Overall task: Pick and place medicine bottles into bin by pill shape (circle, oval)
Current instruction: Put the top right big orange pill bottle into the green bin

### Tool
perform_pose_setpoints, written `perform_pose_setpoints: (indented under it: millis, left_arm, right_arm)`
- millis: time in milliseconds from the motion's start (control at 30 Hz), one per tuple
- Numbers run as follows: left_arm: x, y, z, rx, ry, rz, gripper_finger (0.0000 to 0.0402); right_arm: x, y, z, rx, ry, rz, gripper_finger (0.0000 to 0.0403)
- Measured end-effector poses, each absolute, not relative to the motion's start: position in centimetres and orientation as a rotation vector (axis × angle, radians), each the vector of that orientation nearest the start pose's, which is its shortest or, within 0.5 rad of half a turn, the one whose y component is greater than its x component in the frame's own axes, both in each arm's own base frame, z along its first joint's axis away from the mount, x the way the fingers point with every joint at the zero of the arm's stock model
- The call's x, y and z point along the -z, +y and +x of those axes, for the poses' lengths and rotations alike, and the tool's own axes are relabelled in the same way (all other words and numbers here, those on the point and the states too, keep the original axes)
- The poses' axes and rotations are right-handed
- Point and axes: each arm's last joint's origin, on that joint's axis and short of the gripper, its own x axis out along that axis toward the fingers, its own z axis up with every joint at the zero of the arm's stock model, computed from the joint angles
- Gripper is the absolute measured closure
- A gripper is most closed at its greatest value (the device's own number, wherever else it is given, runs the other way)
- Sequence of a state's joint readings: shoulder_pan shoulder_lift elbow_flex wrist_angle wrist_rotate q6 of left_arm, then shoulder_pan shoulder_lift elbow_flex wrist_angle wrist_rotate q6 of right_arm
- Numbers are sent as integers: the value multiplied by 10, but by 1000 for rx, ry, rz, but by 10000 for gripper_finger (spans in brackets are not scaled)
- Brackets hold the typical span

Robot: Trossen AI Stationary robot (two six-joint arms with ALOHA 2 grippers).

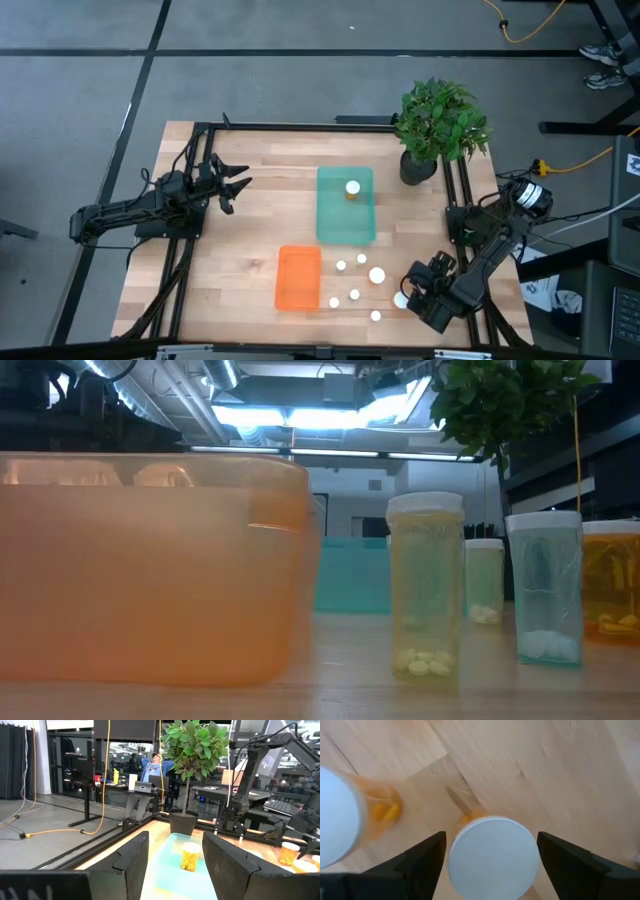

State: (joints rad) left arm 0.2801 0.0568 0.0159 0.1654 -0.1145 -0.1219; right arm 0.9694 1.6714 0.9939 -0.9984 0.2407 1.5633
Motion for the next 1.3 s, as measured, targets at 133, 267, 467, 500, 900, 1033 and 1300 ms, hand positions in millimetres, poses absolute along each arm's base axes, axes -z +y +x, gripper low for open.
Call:
perform_pose_setpoints:
  millis: [133,267,467,500,900,1033,1300]
  left_arm:
    - [-180,31,95,-386,-149,-110,224]
    - [-180,31,95,-386,-149,-110,224]
    - [-180,31,95,-386,-149,-110,224]
    - [-180,31,95,-386,-149,-110,224]
    - [-180,31,95,-385,-149,-112,224]
    - [-180,31,95,-386,-149,-112,224]
    - [-180,31,95,-386,-149,-112,224]
  right_arm:
    - [-164,213,157,581,1331,321,90]
    - [-164,213,158,583,1331,323,115]
    - [-164,213,158,582,1331,323,182]
    - [-164,213,158,582,1331,324,192]
    - [-193,185,176,836,1392,262,195]
    - [-220,170,192,913,1365,176,203]
    - [-263,143,246,718,1218,39,197]
